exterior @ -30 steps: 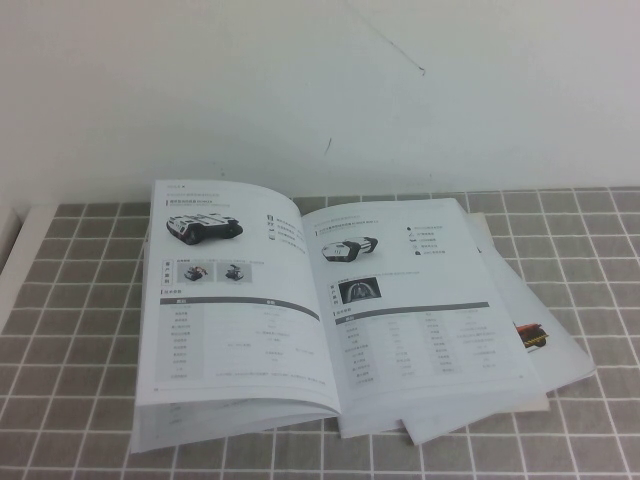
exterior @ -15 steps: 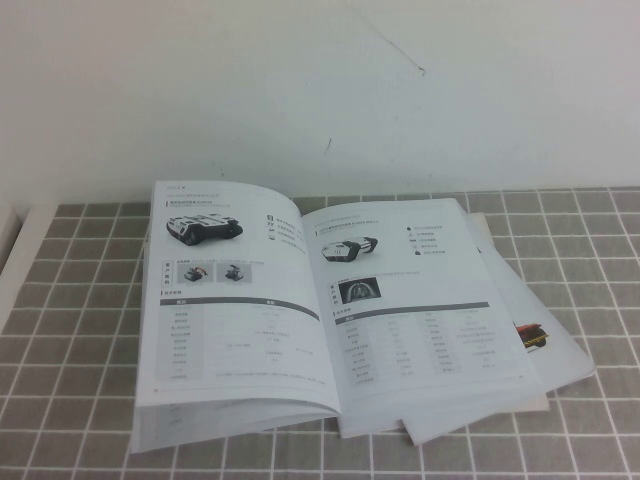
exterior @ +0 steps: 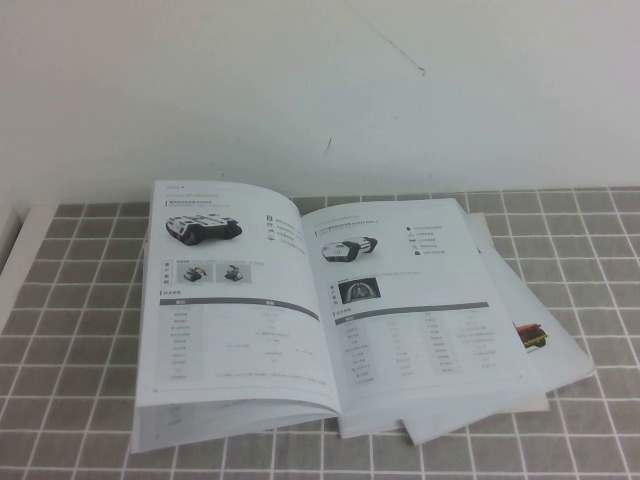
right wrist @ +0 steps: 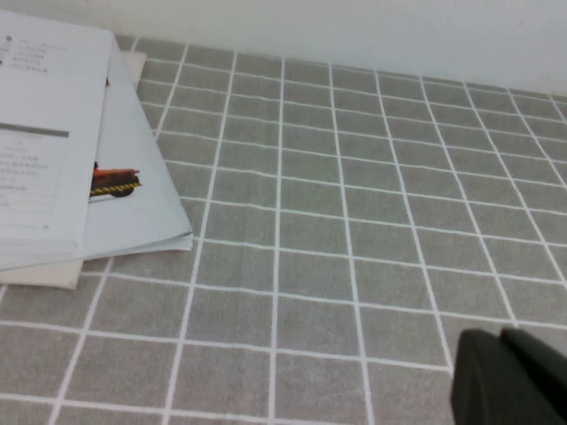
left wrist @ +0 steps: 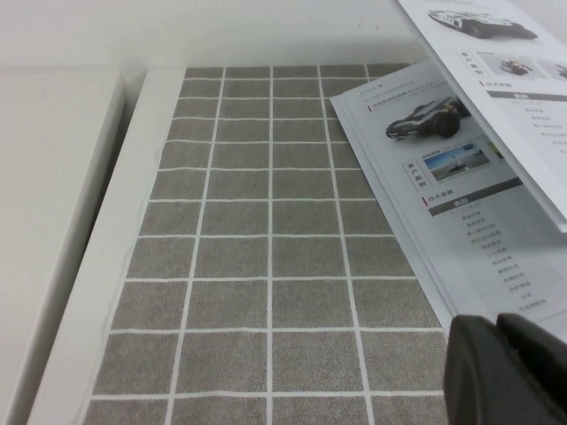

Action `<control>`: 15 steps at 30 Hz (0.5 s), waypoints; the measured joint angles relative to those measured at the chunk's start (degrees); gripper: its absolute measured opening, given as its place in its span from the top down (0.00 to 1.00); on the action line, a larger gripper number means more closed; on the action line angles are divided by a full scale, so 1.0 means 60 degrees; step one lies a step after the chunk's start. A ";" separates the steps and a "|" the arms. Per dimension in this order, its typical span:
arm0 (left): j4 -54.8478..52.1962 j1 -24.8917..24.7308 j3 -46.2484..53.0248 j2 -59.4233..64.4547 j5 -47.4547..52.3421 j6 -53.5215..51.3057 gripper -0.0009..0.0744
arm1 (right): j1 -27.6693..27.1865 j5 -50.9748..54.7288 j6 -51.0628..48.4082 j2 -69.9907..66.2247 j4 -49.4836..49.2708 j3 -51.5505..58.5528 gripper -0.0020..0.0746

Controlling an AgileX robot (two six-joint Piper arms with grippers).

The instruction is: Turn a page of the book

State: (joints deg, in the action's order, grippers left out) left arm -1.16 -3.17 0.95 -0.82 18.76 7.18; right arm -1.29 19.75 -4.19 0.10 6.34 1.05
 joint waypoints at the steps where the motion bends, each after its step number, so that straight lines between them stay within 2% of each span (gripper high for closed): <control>1: 0.0000 0.0000 0.0000 0.0000 0.0000 0.0000 0.99 | 0.0000 0.0056 0.0000 0.0059 -0.0053 0.0000 0.98; 15: 0.0000 0.0000 0.0000 0.0000 0.0007 -0.0013 0.99 | 0.0000 0.0071 0.0000 0.0094 -0.0127 0.0000 0.98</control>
State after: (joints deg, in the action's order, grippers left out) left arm -1.16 -3.17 0.95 -0.82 18.80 7.10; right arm -1.29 20.18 -4.19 0.66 5.57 1.05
